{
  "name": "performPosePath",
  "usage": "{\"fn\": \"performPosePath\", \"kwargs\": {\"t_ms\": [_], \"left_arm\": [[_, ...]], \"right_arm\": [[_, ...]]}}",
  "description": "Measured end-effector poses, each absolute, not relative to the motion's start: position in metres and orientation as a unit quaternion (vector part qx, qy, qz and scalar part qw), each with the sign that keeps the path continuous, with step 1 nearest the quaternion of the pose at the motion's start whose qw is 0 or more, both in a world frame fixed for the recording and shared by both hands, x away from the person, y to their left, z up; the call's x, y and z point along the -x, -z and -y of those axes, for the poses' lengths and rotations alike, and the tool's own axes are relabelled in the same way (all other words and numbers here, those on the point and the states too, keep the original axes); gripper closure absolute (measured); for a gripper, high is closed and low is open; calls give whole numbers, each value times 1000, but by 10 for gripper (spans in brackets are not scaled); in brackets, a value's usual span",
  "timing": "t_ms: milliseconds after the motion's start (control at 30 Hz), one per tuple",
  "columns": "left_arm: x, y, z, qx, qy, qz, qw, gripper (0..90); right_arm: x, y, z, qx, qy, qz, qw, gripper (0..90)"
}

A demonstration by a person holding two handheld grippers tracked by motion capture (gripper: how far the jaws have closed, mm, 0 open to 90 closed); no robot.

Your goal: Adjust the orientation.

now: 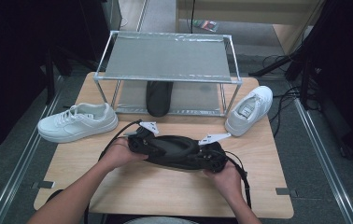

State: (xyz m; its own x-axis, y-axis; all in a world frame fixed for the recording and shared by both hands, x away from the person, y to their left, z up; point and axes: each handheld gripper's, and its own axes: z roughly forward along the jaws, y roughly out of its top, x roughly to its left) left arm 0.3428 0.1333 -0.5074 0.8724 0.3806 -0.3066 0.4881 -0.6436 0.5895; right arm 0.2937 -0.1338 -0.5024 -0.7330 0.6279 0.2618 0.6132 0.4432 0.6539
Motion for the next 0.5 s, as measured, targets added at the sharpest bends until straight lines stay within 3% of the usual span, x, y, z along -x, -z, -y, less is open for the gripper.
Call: {"fn": "performPosePath", "kwargs": {"t_ms": [500], "left_arm": [[-326,504,-134,-900,71,-239,358,898]], "right_arm": [[-308,499,123,-369,-394,-842,10,900]]}}
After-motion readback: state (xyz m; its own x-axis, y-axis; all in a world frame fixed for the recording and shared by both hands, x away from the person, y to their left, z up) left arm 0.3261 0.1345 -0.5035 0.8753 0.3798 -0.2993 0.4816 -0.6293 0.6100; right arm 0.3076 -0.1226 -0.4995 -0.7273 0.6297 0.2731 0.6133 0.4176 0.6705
